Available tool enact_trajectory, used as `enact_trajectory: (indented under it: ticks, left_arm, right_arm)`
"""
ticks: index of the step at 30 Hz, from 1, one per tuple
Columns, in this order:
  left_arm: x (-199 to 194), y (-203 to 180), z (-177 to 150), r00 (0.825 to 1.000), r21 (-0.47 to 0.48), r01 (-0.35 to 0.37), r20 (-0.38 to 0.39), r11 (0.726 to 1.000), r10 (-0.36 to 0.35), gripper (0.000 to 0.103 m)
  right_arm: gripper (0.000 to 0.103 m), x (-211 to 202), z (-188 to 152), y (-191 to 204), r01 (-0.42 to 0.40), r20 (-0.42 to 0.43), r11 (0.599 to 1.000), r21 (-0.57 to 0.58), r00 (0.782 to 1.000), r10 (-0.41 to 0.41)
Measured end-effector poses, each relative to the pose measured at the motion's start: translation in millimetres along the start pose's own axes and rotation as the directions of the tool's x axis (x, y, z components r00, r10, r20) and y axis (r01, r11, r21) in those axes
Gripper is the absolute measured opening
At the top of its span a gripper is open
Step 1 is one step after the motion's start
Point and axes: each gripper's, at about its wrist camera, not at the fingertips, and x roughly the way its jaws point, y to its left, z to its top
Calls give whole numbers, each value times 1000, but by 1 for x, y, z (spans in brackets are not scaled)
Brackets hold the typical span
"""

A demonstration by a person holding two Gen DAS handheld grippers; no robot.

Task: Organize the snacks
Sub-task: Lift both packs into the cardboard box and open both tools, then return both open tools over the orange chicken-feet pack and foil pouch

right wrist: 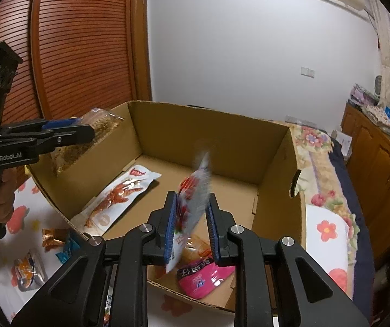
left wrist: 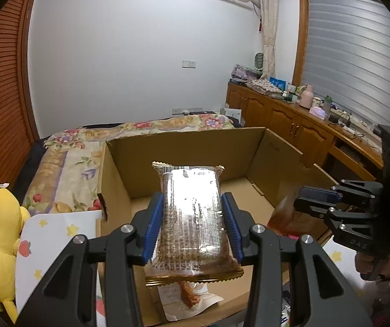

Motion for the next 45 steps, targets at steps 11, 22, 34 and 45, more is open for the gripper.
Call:
enact_trajectory:
  ticks: [11,22,34,45]
  left_arm:
    - [-20,-5,1,1000,6,-21,19,1000,20,61]
    - [-68,-11,-21,998,41,-45,55,998,43,98]
    - [-86,-10,-76,999,61,2,-46,998,1,98]
    - [-96,3,-129,989,43,-14,-143,999,20,98]
  right_arm:
    - [21,-13,-2,7,-7,19,1000,1,1000,7]
    - [37,-63,-16,36,-12,40,1000,9,999,11]
    - [58,-84,-67,81,-1,-37,998,62,999,3]
    - [58,-75,-110,110,-9,-139,997,80,990,20]
